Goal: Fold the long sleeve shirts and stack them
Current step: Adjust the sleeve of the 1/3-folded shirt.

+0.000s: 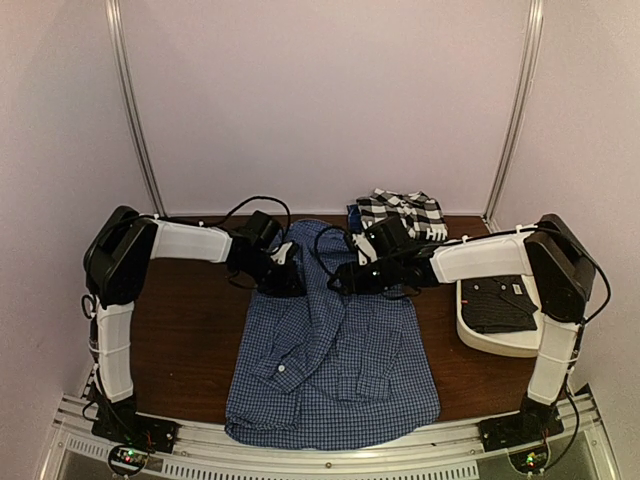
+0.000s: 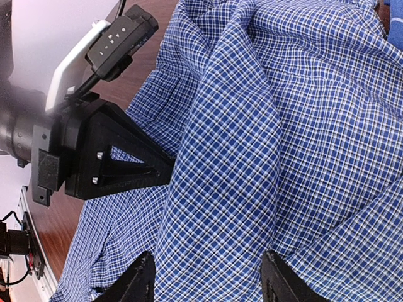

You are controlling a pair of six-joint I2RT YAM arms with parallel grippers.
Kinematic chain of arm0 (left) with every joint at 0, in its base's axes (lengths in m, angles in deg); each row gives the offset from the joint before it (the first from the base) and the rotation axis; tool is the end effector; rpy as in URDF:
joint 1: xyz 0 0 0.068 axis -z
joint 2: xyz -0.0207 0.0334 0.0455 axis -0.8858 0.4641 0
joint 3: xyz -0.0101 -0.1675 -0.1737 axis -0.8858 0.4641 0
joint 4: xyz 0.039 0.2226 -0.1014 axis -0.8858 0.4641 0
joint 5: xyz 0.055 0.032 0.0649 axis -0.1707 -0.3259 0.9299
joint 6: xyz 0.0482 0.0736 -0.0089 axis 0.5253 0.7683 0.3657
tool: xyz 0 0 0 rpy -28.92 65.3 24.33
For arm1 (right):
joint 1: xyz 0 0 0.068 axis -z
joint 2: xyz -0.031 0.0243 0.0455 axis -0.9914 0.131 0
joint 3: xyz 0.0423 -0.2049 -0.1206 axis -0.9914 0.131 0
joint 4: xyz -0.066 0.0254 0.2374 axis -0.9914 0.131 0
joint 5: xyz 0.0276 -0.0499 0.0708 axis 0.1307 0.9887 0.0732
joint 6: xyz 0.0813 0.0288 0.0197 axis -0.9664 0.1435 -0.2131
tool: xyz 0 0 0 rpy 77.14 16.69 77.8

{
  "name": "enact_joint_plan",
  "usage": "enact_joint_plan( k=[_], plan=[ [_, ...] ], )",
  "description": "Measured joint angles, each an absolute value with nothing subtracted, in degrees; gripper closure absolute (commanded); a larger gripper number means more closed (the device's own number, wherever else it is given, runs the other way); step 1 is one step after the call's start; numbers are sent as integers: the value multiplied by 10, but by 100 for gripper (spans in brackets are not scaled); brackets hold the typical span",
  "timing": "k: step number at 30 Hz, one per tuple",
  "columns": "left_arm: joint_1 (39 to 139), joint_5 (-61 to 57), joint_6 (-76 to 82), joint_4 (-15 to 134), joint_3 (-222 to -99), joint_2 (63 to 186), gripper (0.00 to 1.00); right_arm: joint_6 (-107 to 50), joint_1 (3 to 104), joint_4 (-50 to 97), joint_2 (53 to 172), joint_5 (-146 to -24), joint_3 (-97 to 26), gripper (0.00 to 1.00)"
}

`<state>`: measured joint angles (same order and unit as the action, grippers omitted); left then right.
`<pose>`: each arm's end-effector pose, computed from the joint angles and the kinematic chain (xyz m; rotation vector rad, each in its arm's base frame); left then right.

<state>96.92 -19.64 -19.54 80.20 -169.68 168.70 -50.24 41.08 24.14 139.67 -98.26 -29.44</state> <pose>0.3350 -0.2726 0.0939 0.1850 2.7640 -0.9782 0.2986 0.3000 0.1405 -0.4704 2.3978 1.0126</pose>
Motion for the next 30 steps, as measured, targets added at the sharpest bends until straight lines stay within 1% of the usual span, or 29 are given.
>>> enact_joint_plan(
  k=[9, 21, 30],
  plan=[
    [969, -197, -195, 801, -1670, 1679, 100, -504, 411, 234, 1401, -985, -286, 43],
    [970, -187, -202, 798, -1639, 1623, 100, -505, 411, 221, 1407, -988, -286, 43],
    [970, -146, -229, 800, -1583, 1557, 100, -506, 411, 218, 1408, -989, -282, 43]
  ],
)
